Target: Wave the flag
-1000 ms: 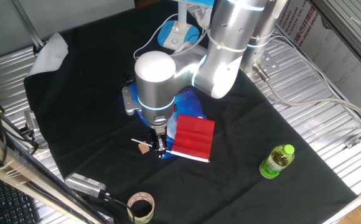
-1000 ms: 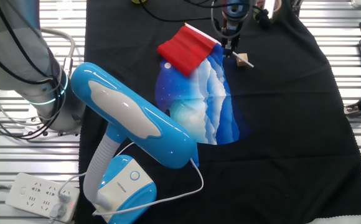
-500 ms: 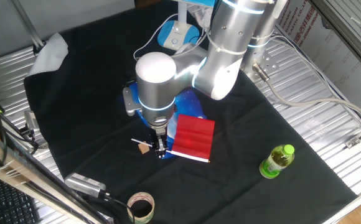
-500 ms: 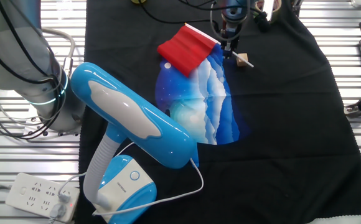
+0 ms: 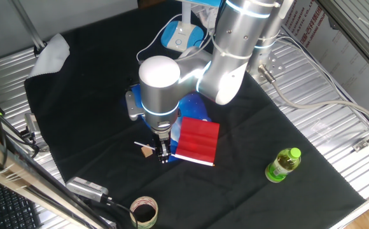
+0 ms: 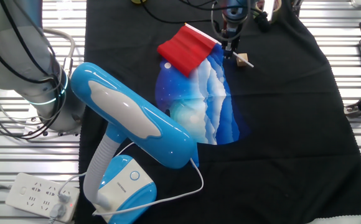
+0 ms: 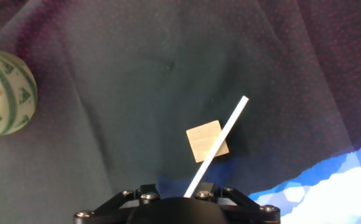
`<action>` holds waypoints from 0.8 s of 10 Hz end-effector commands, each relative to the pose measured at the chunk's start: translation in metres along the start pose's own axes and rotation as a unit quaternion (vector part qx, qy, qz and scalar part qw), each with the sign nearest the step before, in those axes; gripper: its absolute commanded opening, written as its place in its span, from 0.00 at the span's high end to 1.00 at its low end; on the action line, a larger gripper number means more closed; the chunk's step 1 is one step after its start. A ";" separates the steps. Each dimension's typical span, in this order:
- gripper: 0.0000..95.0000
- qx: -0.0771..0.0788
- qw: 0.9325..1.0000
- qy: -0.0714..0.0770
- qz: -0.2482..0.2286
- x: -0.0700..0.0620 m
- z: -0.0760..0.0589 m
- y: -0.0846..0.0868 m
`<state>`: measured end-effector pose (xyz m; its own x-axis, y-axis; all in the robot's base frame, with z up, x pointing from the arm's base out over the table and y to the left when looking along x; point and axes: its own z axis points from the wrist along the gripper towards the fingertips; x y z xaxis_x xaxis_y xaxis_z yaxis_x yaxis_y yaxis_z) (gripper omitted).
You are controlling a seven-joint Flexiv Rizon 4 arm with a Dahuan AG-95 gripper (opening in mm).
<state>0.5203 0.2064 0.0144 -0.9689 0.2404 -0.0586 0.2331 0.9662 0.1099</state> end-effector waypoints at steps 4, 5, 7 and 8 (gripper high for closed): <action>0.80 0.000 1.000 0.000 -0.001 0.002 0.000 0.000; 1.00 -0.002 1.000 0.001 0.001 0.002 0.000 0.000; 1.00 -0.002 1.000 0.001 0.003 0.002 0.001 0.000; 1.00 -0.002 1.000 0.001 0.003 0.002 0.001 0.000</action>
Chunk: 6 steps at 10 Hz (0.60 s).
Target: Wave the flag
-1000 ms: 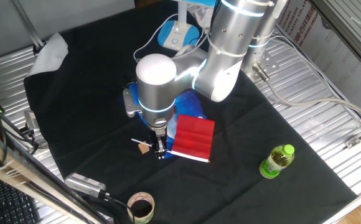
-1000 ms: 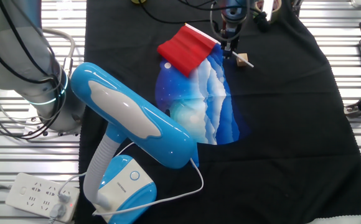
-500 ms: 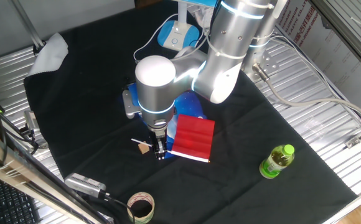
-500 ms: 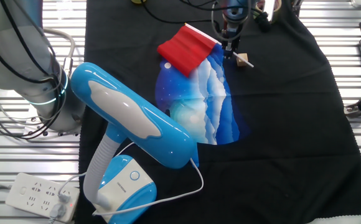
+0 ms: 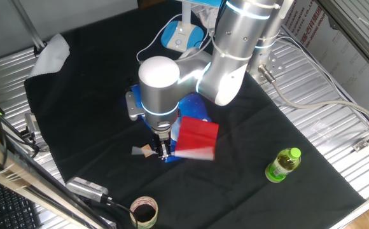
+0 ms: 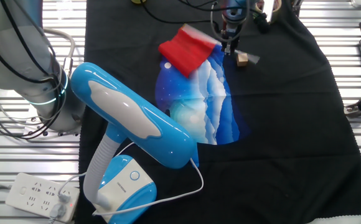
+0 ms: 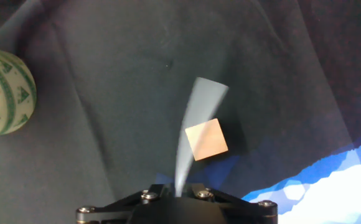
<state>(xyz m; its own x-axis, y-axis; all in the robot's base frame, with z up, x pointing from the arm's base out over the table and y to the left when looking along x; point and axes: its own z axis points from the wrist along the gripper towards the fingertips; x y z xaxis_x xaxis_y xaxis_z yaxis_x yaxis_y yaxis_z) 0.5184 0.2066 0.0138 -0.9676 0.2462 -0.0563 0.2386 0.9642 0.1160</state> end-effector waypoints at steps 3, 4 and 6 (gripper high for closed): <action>1.00 0.001 1.000 0.000 0.000 0.000 0.000 0.000; 1.00 0.001 1.000 0.000 0.000 0.000 0.000 0.000; 1.00 0.002 1.000 0.004 -0.001 0.000 0.000 0.000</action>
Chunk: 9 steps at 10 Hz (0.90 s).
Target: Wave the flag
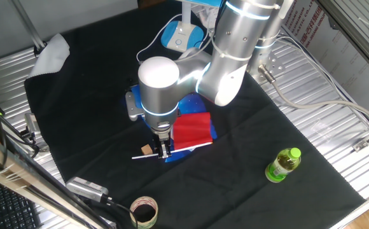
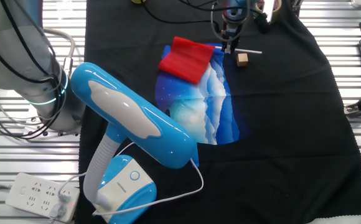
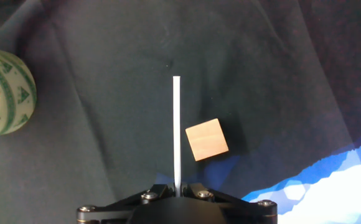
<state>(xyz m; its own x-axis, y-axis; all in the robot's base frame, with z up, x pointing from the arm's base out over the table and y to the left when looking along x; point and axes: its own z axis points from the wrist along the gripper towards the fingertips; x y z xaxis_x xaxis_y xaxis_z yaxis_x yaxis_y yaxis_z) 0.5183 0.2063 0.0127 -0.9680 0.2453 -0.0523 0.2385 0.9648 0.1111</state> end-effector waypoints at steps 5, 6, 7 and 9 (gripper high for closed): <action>1.00 -0.001 1.000 0.011 -0.001 -0.004 -0.015 0.006; 1.00 -0.001 1.000 0.012 -0.001 -0.006 -0.020 0.008; 1.00 0.000 1.000 0.015 -0.001 -0.008 -0.028 0.011; 1.00 0.001 1.000 0.018 -0.001 -0.011 -0.037 0.016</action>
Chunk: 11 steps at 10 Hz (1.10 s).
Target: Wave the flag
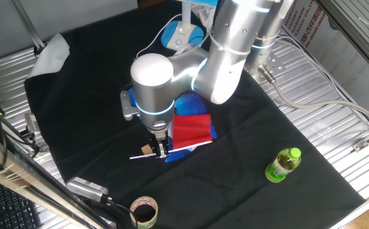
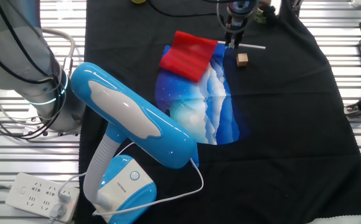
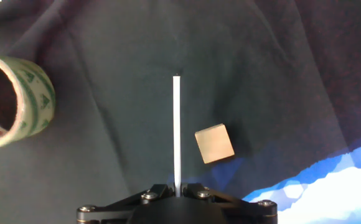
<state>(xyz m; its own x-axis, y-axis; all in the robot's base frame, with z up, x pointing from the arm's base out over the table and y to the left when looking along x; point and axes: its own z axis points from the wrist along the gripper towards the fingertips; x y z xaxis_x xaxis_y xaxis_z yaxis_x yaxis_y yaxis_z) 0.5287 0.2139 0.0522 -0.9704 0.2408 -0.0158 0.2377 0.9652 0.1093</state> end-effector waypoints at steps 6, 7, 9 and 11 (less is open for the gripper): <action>1.00 0.046 0.998 0.010 -0.047 -0.018 -0.019 0.010; 1.00 0.047 0.997 0.017 -0.058 -0.027 -0.027 0.011; 1.00 0.055 0.995 0.027 -0.074 -0.038 -0.037 0.013; 1.00 0.056 0.995 0.031 -0.081 -0.046 -0.044 0.015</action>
<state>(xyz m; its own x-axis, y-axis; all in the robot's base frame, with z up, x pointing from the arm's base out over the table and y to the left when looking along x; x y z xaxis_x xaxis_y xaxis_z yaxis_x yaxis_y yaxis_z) 0.5790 0.2129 0.1003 -0.9962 0.0762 0.0417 0.0763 0.9971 0.0008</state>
